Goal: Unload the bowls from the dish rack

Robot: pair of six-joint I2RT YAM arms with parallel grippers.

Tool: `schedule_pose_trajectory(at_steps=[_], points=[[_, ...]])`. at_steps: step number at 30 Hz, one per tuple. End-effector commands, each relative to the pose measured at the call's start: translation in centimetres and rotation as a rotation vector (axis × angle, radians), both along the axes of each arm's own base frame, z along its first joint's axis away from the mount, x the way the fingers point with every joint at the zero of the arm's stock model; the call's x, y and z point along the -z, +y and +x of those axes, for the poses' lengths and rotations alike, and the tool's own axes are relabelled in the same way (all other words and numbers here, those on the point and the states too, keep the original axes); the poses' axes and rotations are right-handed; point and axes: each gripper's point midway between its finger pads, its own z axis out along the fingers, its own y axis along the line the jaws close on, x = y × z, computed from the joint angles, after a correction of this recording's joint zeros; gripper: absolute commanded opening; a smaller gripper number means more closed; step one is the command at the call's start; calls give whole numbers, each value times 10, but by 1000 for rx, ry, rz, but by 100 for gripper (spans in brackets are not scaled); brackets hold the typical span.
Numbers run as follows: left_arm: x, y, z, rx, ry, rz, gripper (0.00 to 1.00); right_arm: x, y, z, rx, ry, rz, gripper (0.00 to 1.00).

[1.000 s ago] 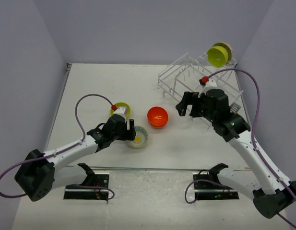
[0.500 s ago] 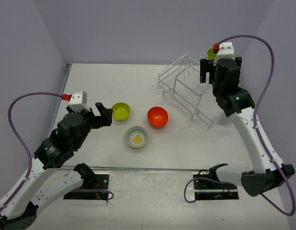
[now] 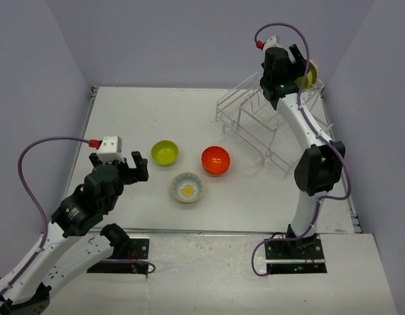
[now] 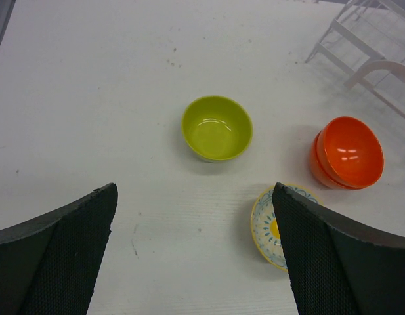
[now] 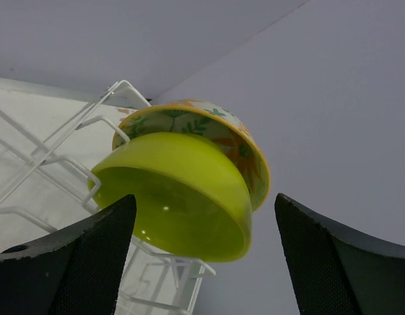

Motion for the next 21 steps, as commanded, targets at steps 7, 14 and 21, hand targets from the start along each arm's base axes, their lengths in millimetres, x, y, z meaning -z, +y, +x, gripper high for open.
schedule_pose_trajectory(at_steps=[7, 14, 21], points=[[2, -8, 9, 17, 0, 19, 100, -33, -23, 3, 68, -85, -183, 74], [1, -10, 8, 32, -3, 14, 100, -19, -28, 2, 73, -61, -194, 54], [7, -11, 11, 22, 15, 30, 100, -16, -29, -1, 70, -65, -206, 31]])
